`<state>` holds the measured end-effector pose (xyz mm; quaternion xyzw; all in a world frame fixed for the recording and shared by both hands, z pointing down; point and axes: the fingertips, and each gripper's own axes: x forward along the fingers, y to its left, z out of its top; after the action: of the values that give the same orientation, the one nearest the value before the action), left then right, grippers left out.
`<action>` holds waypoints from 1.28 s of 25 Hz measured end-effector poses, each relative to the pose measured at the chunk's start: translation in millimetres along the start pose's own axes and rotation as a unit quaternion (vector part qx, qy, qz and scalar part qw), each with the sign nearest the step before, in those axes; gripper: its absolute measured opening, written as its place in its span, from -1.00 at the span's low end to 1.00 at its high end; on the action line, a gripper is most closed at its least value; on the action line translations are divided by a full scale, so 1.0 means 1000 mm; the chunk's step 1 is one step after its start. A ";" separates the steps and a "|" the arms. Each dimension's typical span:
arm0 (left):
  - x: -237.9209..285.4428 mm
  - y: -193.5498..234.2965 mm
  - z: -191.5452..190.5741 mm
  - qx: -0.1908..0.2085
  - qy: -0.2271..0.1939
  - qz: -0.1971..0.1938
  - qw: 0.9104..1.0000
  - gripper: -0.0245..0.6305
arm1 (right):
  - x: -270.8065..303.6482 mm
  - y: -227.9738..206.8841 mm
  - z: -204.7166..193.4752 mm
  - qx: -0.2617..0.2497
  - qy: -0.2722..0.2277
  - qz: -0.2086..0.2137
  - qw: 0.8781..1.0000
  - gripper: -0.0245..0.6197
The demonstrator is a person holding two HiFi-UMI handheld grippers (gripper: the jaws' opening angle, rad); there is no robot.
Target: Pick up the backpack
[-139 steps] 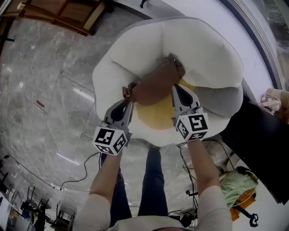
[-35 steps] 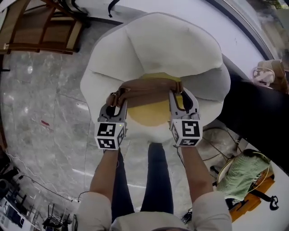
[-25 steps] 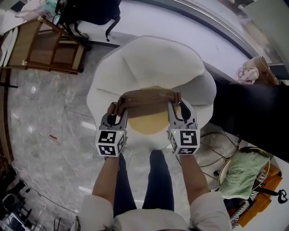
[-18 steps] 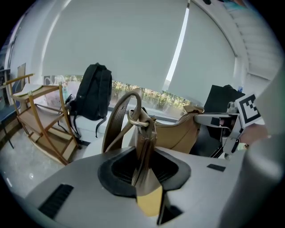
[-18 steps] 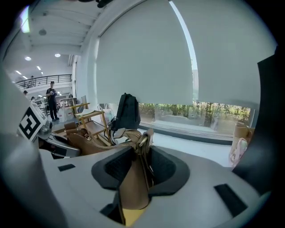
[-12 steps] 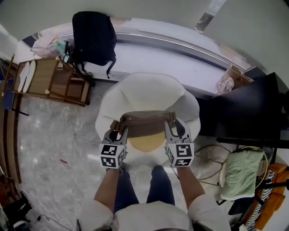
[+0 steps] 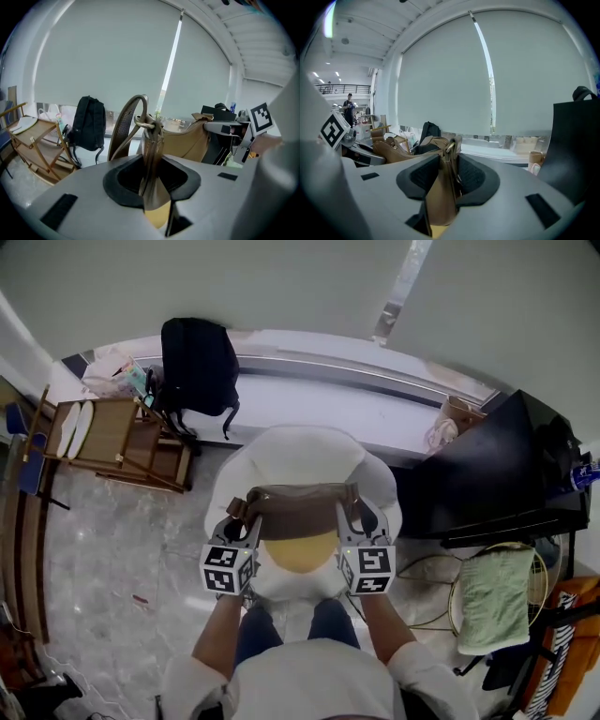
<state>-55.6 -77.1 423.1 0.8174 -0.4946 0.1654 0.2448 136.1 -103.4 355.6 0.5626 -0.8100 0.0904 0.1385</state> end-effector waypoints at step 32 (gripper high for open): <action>-0.091 -0.039 0.093 0.052 -0.073 -0.012 0.996 -0.60 | -0.085 0.017 0.110 -0.023 -0.090 -0.011 0.996 -0.47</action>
<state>-59.9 -48.4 290.1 0.8449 -0.4918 0.1281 0.1669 134.1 -55.5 223.9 0.5739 -0.8149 0.0192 0.0785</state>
